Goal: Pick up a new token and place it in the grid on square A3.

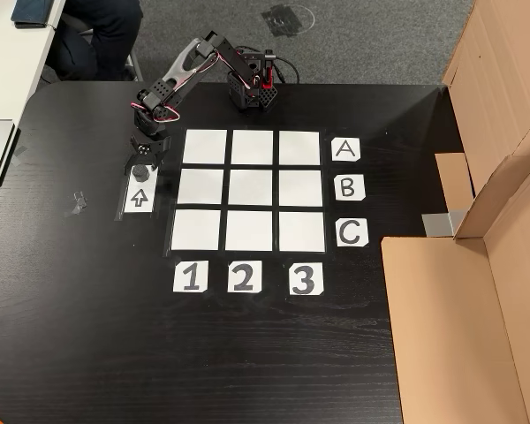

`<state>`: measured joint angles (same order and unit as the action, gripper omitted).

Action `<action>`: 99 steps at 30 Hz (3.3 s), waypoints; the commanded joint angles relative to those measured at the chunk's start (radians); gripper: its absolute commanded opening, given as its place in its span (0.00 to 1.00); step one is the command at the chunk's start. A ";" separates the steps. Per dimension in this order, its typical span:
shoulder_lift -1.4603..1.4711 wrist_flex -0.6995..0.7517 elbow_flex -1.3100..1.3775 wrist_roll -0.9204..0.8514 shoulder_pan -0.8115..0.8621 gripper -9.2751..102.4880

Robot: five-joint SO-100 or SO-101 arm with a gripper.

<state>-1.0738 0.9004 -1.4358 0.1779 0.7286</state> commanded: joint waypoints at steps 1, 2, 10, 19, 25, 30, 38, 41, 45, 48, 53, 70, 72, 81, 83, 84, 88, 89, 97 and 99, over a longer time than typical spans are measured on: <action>-0.002 -0.005 0.049 -0.005 0.011 0.37; 0.000 -0.008 0.051 -0.005 0.011 0.37; 0.025 0.003 0.083 -0.005 0.014 0.36; 0.034 0.018 0.094 -0.006 0.014 0.35; 0.035 0.020 0.097 -0.006 0.014 0.33; 0.035 0.020 0.097 -0.006 0.014 0.30; 0.035 0.008 0.101 -0.002 0.014 0.26; 0.038 0.005 0.104 -0.002 0.014 0.24; 0.040 -0.002 0.112 0.000 0.015 0.21; 0.041 -0.005 0.114 0.000 0.015 0.20; 0.035 -0.017 0.115 0.000 0.015 0.19; -0.109 -0.005 0.103 0.003 -0.009 0.11; -0.110 -0.003 0.100 0.003 -0.009 0.11; -0.181 -0.011 0.107 0.009 -0.037 0.10; -0.219 -0.011 0.101 0.012 -0.061 0.09; -0.239 -0.006 0.100 0.012 -0.075 0.09; -0.344 -0.003 0.084 0.017 -0.140 0.09; -0.368 0.000 0.083 0.017 -0.158 0.09; -0.586 0.071 0.066 0.018 -0.374 0.08; -0.646 0.091 0.049 0.018 -0.442 0.08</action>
<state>-1.6030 0.9741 -1.3837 0.1887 0.3682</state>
